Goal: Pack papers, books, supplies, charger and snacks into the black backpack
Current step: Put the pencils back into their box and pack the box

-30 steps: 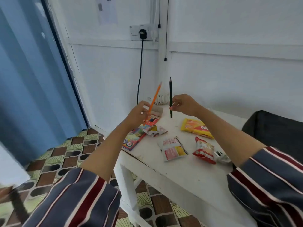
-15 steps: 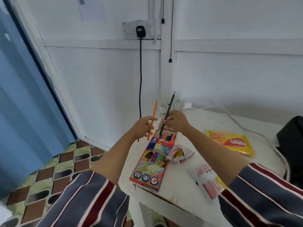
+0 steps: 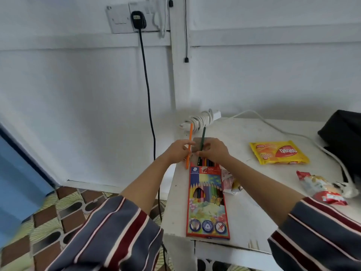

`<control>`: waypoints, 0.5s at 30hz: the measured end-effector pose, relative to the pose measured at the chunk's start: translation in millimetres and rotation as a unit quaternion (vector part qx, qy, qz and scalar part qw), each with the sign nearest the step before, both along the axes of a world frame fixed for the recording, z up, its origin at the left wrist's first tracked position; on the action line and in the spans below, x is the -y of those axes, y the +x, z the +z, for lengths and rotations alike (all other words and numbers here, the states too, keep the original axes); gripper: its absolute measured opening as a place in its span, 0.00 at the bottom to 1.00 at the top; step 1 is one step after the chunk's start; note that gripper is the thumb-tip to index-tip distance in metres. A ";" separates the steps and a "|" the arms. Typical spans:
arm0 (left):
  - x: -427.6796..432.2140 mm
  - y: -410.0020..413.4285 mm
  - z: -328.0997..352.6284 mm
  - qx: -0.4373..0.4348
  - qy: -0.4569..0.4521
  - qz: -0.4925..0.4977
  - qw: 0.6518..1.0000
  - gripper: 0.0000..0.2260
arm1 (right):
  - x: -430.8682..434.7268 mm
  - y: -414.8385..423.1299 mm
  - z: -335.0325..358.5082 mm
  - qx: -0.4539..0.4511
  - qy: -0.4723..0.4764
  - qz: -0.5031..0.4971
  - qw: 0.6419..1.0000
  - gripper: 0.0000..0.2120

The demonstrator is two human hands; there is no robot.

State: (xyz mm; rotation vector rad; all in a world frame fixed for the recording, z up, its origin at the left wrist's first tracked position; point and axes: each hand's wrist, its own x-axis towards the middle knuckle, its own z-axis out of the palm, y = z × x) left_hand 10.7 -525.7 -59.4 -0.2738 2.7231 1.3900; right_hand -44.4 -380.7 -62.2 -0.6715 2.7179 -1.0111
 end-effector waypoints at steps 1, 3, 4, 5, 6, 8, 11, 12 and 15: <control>0.7 -1.9 0.3 -0.001 -0.003 -0.009 1.000 0.19 | -0.9 3.6 0.9 -0.004 0.009 0.006 1.000 0.16; 0.0 -3.7 1.4 -0.004 -0.014 -0.029 0.999 0.19 | -2.5 7.6 4.1 -0.017 0.019 0.024 0.999 0.18; -0.4 -3.6 1.7 -0.005 -0.021 -0.035 0.999 0.18 | -2.9 9.1 6.9 -0.033 0.033 0.031 0.998 0.19; -0.4 -3.7 1.4 -0.006 -0.025 -0.038 0.999 0.18 | -3.2 9.0 8.8 -0.057 0.053 0.036 0.996 0.22; -0.2 -3.5 1.0 -0.007 -0.027 -0.039 0.999 0.18 | -3.1 7.3 9.9 -0.075 0.083 0.043 0.993 0.26; 0.6 -3.1 0.4 -0.009 -0.031 -0.039 0.999 0.18 | -3.0 2.6 11.3 -0.070 0.148 0.083 0.983 0.32; 1.0 -3.0 0.4 -0.011 -0.040 -0.041 0.998 0.18 | -4.6 -0.3 11.9 -0.034 0.229 0.163 0.959 0.41; 0.6 -3.1 0.7 -0.010 -0.041 -0.040 0.998 0.18 | -5.1 0.1 10.9 -0.029 0.249 0.178 0.952 0.45; 0.7 -3.8 0.5 -0.009 -0.038 -0.034 0.999 0.17 | -6.9 0.6 9.4 -0.022 0.276 0.205 0.939 0.53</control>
